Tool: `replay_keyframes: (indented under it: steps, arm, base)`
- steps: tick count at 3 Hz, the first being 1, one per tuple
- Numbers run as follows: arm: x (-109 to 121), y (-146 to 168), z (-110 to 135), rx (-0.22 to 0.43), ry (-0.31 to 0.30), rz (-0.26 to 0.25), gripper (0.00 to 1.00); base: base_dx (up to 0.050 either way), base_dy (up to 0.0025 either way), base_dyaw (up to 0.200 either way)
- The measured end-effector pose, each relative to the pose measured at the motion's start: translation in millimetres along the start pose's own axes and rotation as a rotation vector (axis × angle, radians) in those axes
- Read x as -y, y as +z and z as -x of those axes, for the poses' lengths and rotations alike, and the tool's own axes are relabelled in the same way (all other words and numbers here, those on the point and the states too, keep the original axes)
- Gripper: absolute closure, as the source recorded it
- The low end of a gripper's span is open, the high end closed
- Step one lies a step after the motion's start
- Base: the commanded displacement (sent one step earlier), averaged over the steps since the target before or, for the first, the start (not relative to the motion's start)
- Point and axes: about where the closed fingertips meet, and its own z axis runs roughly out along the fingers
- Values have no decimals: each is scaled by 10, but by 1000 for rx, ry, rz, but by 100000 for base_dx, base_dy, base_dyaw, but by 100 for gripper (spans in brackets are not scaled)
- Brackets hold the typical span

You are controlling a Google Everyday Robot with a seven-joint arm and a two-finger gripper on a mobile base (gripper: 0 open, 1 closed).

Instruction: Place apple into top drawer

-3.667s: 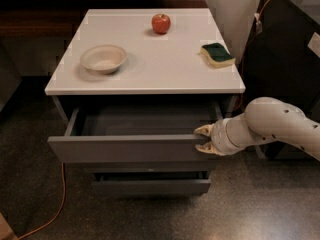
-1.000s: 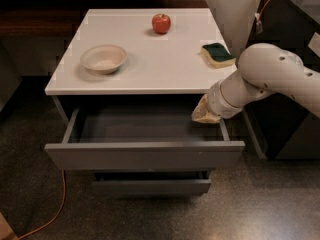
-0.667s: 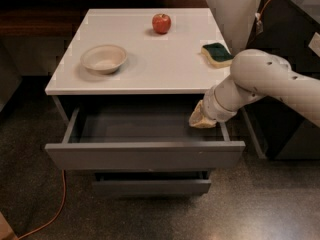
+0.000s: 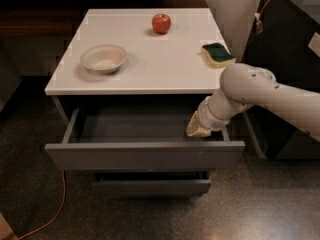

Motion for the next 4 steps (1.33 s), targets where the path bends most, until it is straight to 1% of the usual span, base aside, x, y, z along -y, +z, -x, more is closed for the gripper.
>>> replay_keyframes:
  steps: [1, 2, 3, 4]
  arm:
    - [64, 191, -6, -1, -28, -15, 100]
    - [124, 319, -24, -1, -41, -20, 100]
    - [95, 410, -49, 2, -40, -9, 100]
    - [-12, 455, -61, 6, -34, 4, 100]
  base:
    - [0, 0, 0]
    - [0, 0, 0]
    - [0, 0, 0]
    - [0, 0, 0]
